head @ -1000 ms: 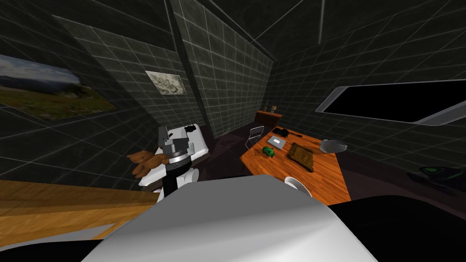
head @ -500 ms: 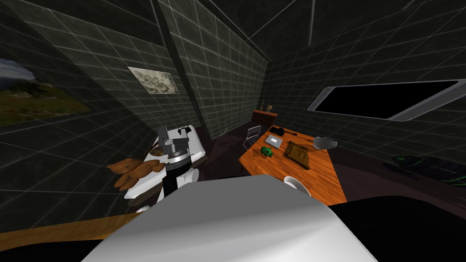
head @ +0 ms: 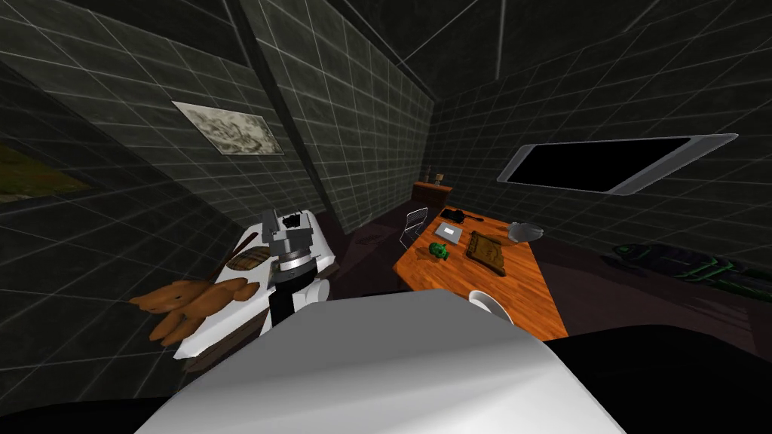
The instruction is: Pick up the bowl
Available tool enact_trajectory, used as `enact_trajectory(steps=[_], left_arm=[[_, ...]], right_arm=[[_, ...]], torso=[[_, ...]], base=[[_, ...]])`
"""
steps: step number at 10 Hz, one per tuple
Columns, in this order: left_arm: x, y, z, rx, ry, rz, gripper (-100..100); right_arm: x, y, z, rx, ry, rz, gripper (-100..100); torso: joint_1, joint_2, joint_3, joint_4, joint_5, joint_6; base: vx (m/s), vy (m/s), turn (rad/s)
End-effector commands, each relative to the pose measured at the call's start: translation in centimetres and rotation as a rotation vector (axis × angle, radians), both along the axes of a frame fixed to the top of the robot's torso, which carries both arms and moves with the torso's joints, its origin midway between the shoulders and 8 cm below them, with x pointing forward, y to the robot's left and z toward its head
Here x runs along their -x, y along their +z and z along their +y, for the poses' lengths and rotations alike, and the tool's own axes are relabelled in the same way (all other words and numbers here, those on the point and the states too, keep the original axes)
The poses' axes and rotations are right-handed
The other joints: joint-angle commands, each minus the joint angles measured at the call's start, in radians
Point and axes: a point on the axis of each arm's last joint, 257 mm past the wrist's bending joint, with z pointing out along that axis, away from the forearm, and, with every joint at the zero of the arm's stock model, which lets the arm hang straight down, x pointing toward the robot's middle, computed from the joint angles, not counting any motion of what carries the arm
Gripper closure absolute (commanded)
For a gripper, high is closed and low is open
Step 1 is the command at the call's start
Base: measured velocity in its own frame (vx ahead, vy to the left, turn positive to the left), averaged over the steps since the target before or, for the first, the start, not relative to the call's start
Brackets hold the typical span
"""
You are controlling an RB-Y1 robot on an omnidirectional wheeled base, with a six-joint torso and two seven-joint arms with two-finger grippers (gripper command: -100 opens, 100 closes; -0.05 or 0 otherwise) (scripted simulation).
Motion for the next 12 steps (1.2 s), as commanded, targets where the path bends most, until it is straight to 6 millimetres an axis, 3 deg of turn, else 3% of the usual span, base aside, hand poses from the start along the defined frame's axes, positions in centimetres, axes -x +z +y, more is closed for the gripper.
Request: enact_trajectory(steps=[1, 5, 6, 10, 11, 12], left_arm=[[0.0, 0.0, 0.0, 0.0, 0.0, 0.0, 0], [0.0, 0.0, 0.0, 0.0, 0.0, 0.0, 0], [0.0, 0.0, 0.0, 0.0, 0.0, 0.0, 0], [0.0, 0.0, 0.0, 0.0, 0.0, 0.0, 0], [0.0, 0.0, 0.0, 0.0, 0.0, 0.0, 0], [0.0, 0.0, 0.0, 0.0, 0.0, 0.0, 0]], right_arm=[[-0.8, 0.0, 0.4, -0.005, 0.026, -0.019, -100], [-0.9, 0.2, 0.3, 0.015, 0.055, -0.019, -100], [-0.9, 0.2, 0.3, 0.017, 0.061, -0.019, 100], [-1.3, 0.4, -0.2, 0.023, 0.056, -0.024, 100], [-1.3, 0.4, -0.2, 0.023, 0.056, -0.025, 0], [-0.1, 0.1, -0.2, 0.02, 0.031, 0.0, 100]], torso=[[0.0, 0.0, 0.0, 0.0, 0.0, 0.0], [0.001, -0.002, -0.001, 0.0, 0.0, 0.0], [0.0, 0.0, 0.0, 0.0, 0.0, 0.0], [-0.001, 0.001, -0.001, -0.002, -0.005, 0.001], [-0.001, 0.001, -0.001, -0.002, -0.005, 0.001], [-0.001, 0.001, -0.001, -0.002, -0.005, 0.001]], base=[[0.103, -0.009, -0.37], [0.053, 0.011, -0.079], [0.0, 0.0, 0.0], [-0.001, -0.002, 0.004], [0.0, 0.0, 0.0], [-0.133, -0.017, 0.32]])
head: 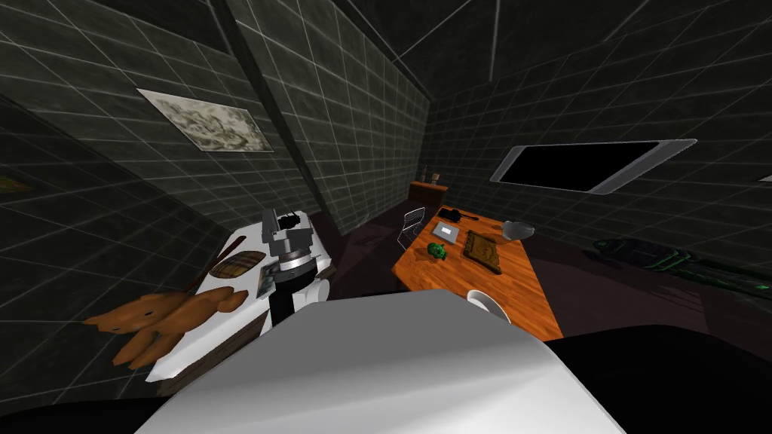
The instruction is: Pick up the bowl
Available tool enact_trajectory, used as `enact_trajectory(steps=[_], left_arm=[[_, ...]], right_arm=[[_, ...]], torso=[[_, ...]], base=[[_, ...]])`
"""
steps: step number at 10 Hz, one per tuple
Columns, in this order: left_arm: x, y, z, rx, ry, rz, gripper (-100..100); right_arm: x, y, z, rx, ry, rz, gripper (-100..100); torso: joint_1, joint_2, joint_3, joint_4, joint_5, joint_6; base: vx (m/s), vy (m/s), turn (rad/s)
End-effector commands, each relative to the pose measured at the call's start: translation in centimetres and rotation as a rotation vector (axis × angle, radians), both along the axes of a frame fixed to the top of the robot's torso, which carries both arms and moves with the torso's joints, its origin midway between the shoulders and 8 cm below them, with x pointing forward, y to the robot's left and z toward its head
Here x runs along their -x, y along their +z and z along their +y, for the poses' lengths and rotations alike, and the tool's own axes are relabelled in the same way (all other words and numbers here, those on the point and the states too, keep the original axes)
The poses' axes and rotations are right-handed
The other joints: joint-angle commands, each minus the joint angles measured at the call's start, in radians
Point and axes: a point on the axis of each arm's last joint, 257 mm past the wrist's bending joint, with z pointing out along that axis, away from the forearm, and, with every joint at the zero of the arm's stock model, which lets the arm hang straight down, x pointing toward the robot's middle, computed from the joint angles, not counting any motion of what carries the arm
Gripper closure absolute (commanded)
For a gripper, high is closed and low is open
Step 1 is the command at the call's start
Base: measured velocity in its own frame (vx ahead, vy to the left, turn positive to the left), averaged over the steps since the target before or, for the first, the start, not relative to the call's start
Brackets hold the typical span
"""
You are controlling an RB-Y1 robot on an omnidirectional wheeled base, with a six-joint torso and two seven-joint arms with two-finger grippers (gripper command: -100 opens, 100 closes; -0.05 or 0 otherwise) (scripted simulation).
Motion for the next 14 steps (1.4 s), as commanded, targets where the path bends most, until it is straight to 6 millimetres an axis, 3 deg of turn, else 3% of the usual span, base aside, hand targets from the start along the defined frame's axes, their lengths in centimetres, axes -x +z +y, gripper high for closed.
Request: enact_trajectory(steps=[1, 14], left_arm=[[0.0, 0.0, 0.0, 0.0, 0.0, 0.0, 0], [0.0, 0.0, 0.0, 0.0, 0.0, 0.0, 0]], right_arm=[[0.7, -0.3, 0.2, -0.007, -0.011, 0.019, 100], [3.3, -0.3, -1.2, -0.037, -0.214, 0.055, 100]], torso=[[0.0, 0.0, 0.0, 0.0, 0.0, 0.0], [-0.008, -0.002, -0.002, -0.002, -0.008, -0.002]], base=[[-0.162, -0.014, 0.29], [-0.08, -0.002, 0.162]])
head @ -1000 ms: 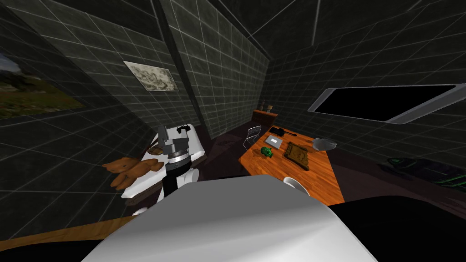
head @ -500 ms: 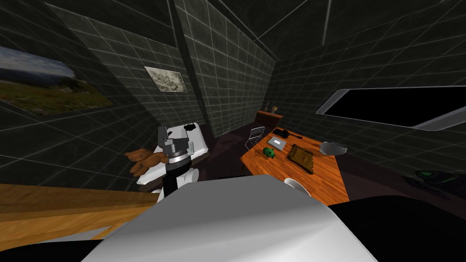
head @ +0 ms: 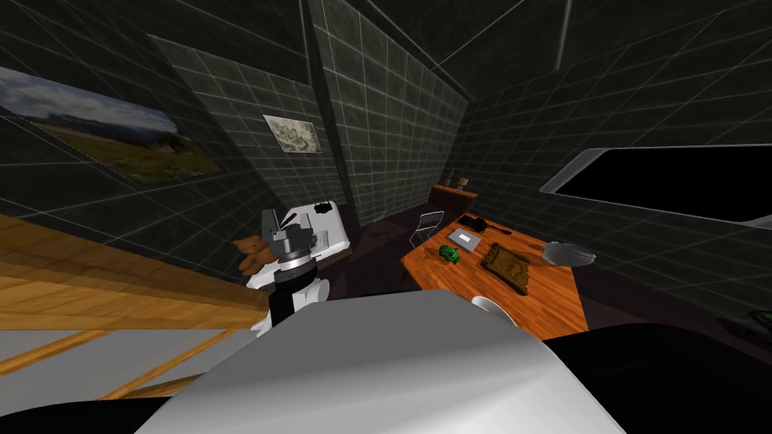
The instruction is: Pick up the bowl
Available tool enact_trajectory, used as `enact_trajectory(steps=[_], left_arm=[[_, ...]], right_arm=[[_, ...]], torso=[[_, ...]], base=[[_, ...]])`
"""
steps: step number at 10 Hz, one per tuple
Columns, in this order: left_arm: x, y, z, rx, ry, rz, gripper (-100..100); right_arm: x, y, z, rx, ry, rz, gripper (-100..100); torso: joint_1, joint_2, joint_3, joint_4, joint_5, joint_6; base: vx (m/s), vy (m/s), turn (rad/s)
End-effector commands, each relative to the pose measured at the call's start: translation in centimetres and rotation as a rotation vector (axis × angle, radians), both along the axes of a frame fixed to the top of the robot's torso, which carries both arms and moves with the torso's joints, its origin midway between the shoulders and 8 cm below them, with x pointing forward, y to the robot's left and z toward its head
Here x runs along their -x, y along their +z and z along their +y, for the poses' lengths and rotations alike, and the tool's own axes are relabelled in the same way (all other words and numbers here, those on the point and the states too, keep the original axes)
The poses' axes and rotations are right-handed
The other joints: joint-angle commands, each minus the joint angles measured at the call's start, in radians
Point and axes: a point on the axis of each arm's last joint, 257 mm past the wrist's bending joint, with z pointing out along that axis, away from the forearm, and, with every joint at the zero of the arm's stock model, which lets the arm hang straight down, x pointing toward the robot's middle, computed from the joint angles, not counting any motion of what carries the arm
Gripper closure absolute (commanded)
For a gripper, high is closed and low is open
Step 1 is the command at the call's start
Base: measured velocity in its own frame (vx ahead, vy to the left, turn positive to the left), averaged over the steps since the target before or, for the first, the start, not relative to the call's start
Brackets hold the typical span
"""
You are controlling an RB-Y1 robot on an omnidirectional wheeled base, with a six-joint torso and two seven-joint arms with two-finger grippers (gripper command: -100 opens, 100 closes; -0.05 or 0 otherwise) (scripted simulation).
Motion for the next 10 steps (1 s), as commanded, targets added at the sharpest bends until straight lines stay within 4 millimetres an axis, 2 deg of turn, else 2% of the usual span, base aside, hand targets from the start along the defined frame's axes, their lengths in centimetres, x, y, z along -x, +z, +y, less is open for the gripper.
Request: enact_trajectory(steps=[1, 3, 6, 7, 8, 10], left_arm=[[0.0, 0.0, 0.0, 0.0, 0.0, 0.0, 0], [0.0, 0.0, 0.0, 0.0, 0.0, 0.0, 0], [0.0, 0.0, 0.0, 0.0, 0.0, 0.0, 0], [0.0, 0.0, 0.0, 0.0, 0.0, 0.0, 0], [0.0, 0.0, 0.0, 0.0, 0.0, 0.0, 0], [0.0, 0.0, 0.0, 0.0, 0.0, 0.0, 0]], right_arm=[[0.2, 0.0, 0.0, -0.013, -0.039, -0.006, 100], [0.9, 0.1, -0.6, 0.007, -0.048, 0.015, 100], [1.0, 0.1, -0.6, -0.012, -0.106, -0.001, 100], [1.5, 0.4, -1.4, 0.012, -0.122, 0.01, 100], [1.7, 0.3, -1.3, 0.008, -0.125, 0.014, 100], [1.7, 0.3, -1.3, -0.006, -0.173, 0.001, 100]], torso=[[0.0, 0.0, 0.0, 0.0, 0.0, 0.0], [0.0, 0.001, 0.0, 0.0, -0.001, -0.002], [-0.002, -0.003, -0.002, -0.001, -0.002, 0.0], [-0.002, -0.006, -0.003, -0.001, -0.002, 0.0], [-0.001, -0.001, 0.0, 0.001, -0.003, -0.004], [-0.002, -0.001, 0.0, 0.0, -0.003, 0.0]], base=[[-0.019, 0.001, -0.053], [-0.124, 0.018, 0.316], [-0.026, -0.001, 0.005], [-0.117, 0.033, 0.404], [-0.142, 0.03, 0.289], [-0.036, 0.0, -0.015]])
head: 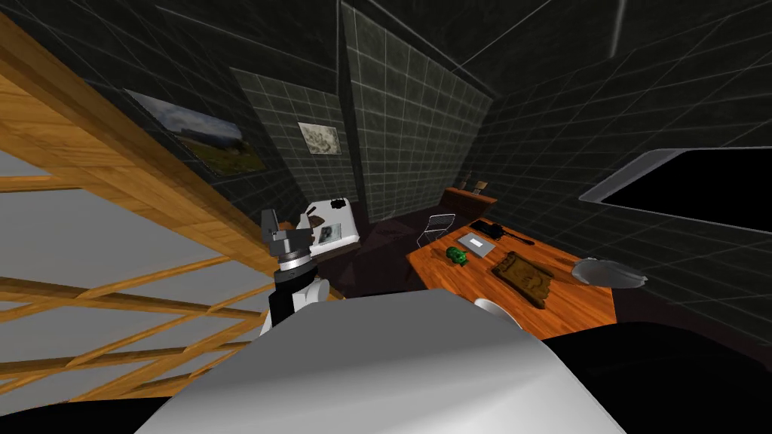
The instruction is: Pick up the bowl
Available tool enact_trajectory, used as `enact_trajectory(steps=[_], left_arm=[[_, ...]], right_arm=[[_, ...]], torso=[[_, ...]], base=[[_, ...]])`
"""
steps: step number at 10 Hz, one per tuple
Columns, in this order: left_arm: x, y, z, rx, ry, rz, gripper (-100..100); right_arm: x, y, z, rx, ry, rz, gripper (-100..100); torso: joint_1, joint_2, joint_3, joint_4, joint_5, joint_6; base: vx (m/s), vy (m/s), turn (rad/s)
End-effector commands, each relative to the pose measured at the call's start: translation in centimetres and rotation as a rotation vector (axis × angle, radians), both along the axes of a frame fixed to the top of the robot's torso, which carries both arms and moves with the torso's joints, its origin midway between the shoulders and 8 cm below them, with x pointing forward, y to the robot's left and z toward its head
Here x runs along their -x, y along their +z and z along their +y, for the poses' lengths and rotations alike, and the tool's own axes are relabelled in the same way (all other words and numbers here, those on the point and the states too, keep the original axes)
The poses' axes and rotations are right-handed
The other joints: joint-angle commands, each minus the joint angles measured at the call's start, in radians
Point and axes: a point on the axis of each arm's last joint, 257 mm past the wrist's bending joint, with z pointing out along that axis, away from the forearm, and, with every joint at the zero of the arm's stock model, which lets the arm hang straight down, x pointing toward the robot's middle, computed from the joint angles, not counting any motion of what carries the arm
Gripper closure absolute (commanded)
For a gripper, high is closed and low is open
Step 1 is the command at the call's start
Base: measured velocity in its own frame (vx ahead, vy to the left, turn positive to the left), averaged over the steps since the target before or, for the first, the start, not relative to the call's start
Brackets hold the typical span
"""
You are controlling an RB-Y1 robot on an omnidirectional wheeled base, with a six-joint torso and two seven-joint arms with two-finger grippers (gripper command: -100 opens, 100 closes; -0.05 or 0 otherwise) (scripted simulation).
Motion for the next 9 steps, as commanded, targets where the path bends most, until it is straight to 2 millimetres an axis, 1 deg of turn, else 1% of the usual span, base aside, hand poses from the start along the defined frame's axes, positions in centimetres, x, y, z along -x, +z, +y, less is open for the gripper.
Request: enact_trajectory(steps=[1, 2, 4, 5, 6, 8, 9], left_arm=[[0.0, 0.0, 0.0, 0.0, 0.0, 0.0, 0], [0.0, 0.0, 0.0, 0.0, 0.0, 0.0, 0], [0.0, 0.0, 0.0, 0.0, 0.0, 0.0, 0], [0.0, 0.0, 0.0, 0.0, 0.0, 0.0, 0], [0.0, 0.0, 0.0, 0.0, 0.0, 0.0, 0], [0.0, 0.0, 0.0, 0.0, 0.0, 0.0, 0], [0.0, 0.0, 0.0, 0.0, 0.0, 0.0, 0]], right_arm=[[0.6, 0.3, -0.9, 0.023, -0.025, 0.007, 100], [0.7, 0.3, -0.8, 0.019, -0.032, 0.009, 100], [0.7, 0.3, -0.8, 0.006, -0.082, -0.006, 100], [1.1, 0.7, -1.7, 0.035, -0.089, 0.003, 100], [1.2, 0.7, -1.7, 0.033, -0.093, 0.004, 100], [1.2, 0.7, -1.7, 0.018, -0.147, -0.013, 100], [1.6, 1.1, -2.6, 0.05, -0.153, -0.008, 100]], torso=[[0.0, 0.0, 0.0, 0.0, 0.0, 0.0], [0.002, 0.003, 0.002, 0.002, 0.0, -0.003], [0.001, 0.003, 0.002, 0.001, 0.001, 0.001], [0.001, 0.001, 0.001, 0.001, 0.001, 0.001], [0.002, 0.004, 0.002, 0.002, 0.002, -0.002], [0.003, 0.003, 0.002, 0.002, 0.002, 0.001], [0.003, 0.001, 0.001, 0.001, 0.002, 0.002]], base=[[-0.098, 0.038, 0.378], [-0.134, 0.039, 0.319], [-0.045, 0.004, -0.018], [-0.104, 0.025, 0.298], [-0.115, 0.033, 0.313], [-0.042, 0.018, 0.035], [-0.092, 0.05, 0.357]])
